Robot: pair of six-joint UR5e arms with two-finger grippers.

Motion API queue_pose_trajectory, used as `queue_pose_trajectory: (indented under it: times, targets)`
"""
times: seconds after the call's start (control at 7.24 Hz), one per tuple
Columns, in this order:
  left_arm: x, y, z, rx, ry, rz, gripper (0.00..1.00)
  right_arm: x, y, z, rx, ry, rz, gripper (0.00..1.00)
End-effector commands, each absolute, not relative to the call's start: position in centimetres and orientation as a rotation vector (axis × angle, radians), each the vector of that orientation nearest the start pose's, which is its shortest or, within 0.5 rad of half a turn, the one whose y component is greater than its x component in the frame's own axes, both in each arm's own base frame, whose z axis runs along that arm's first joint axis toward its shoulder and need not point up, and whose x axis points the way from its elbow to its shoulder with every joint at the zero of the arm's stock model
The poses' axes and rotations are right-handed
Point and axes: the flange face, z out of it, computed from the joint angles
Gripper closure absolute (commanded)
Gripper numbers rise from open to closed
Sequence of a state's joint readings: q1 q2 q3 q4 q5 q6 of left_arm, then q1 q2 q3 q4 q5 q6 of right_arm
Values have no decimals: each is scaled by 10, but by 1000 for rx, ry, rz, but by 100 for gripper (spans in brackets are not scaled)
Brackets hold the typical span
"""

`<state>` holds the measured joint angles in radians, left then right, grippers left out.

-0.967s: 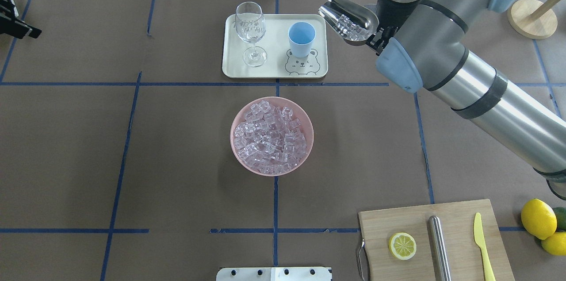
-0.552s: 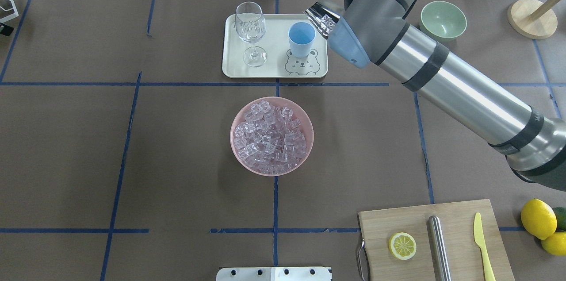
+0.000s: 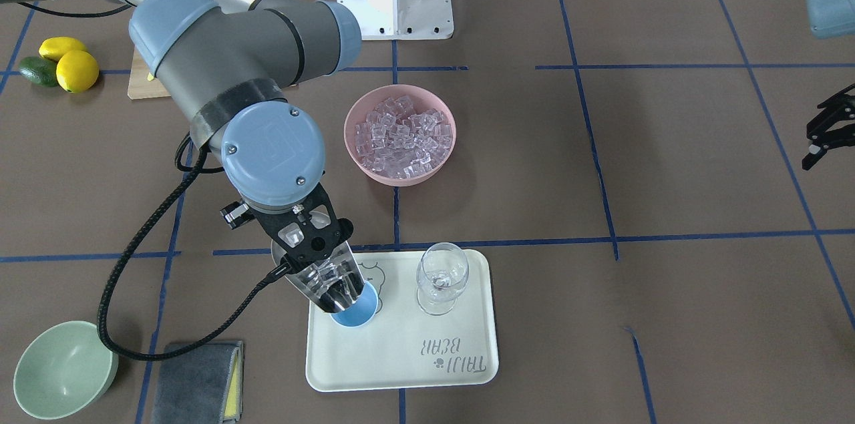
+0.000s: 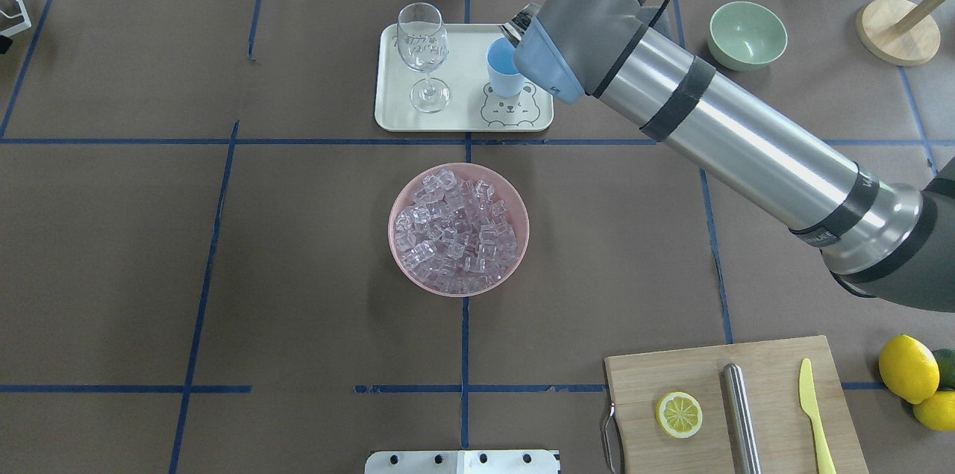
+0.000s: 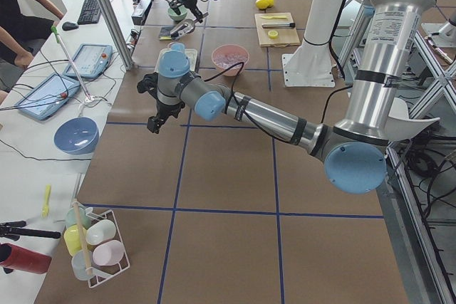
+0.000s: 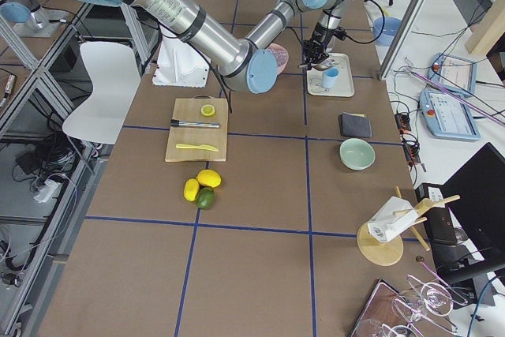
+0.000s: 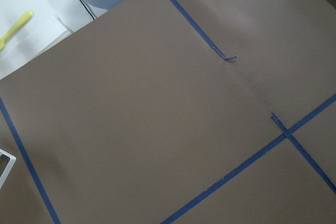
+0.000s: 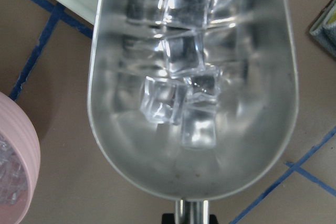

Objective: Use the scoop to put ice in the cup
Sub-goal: 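Tilt the scoop over the blue cup with the right gripper to pour ice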

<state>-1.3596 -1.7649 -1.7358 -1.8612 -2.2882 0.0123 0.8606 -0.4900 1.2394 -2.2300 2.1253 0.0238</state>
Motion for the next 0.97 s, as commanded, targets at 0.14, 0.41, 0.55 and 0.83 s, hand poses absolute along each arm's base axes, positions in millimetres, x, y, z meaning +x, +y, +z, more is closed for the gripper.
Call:
queue_pose_trajectory:
  times: [0.14, 0.41, 0.55, 0.83]
  targets:
    - [52, -575, 437, 561, 754, 441, 0, -454, -648, 157, -215, -522, -670, 100]
    - [52, -574, 437, 563, 754, 442, 0, -452, -647, 158, -274, -497, -658, 100]
    - [51, -573, 436, 565, 754, 441, 0, -450, -644, 152, -298, -486, -653, 100]
    - [51, -574, 435, 566, 754, 442, 0, -449, -643, 148, -301, -485, -653, 100]
